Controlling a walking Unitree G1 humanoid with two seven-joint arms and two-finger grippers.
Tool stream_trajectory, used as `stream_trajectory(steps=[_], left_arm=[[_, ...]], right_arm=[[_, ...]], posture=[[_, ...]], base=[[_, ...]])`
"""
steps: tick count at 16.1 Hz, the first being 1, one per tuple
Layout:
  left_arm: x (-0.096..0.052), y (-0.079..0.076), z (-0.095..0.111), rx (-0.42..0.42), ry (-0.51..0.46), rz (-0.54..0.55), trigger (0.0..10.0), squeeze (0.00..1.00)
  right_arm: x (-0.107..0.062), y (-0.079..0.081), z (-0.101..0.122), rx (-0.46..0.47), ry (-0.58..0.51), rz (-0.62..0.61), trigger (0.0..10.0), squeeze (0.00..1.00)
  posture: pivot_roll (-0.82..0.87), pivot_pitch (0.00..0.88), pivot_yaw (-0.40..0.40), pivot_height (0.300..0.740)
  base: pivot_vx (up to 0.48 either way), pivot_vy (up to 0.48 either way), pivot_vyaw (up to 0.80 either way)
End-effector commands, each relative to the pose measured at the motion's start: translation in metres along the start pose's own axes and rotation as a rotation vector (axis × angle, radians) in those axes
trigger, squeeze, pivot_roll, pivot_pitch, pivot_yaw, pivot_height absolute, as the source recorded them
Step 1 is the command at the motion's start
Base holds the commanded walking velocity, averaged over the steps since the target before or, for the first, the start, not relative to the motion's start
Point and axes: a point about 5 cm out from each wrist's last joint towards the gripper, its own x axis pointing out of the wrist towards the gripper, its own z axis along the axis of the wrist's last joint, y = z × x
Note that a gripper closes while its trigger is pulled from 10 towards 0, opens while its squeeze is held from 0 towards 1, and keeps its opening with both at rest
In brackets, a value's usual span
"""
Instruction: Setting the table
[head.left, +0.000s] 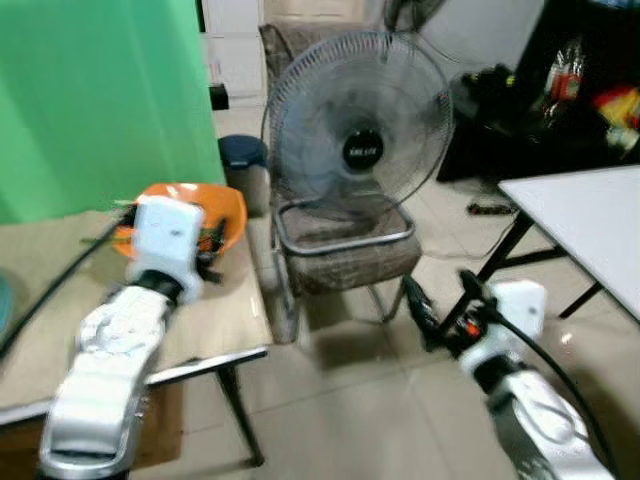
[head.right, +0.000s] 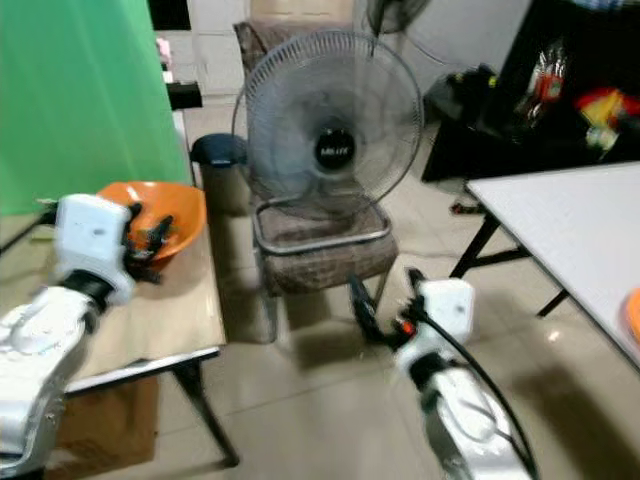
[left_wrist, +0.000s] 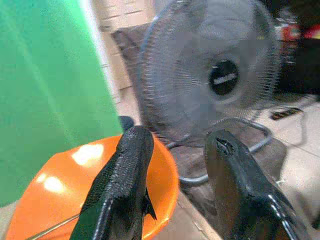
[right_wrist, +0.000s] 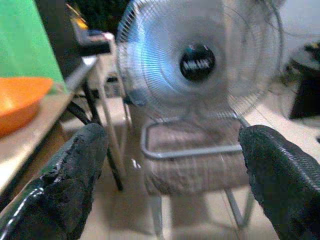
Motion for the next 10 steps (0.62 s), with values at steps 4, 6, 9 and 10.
stream_trajectory(steps=[4,6,9,10], left_arm=[[-0.0011,0.0058,0.0019,0.019,0.001,0.016,10.0,0.00],[-0.0019,0.0052,0.0020,0.023,0.001,0.014,10.0,0.00],[-0.0031,0.0065,0.0018,0.027,0.002,0.019,10.0,0.00],[-0.0032,0.0066,0.0018,0.028,0.002,0.019,10.0,0.00]], right_arm=[[0.0013,0.0039,0.0031,0.020,-0.017,0.026,10.0,0.00],[0.0019,0.0048,0.0027,0.015,-0.014,0.040,10.0,0.00],[0.0021,0.0051,0.0024,0.012,-0.012,0.047,10.0,0.00],[0.0021,0.0051,0.0022,0.012,-0.011,0.048,10.0,0.00]], posture=[[0.09,0.000,-0.033,0.740],[0.10,0.000,-0.038,0.740],[0.10,0.000,-0.044,0.740],[0.10,0.000,-0.044,0.740]], base=[[0.000,0.365,-0.36],[0.000,0.366,0.00],[0.000,0.368,0.00],[0.000,0.360,0.00]])
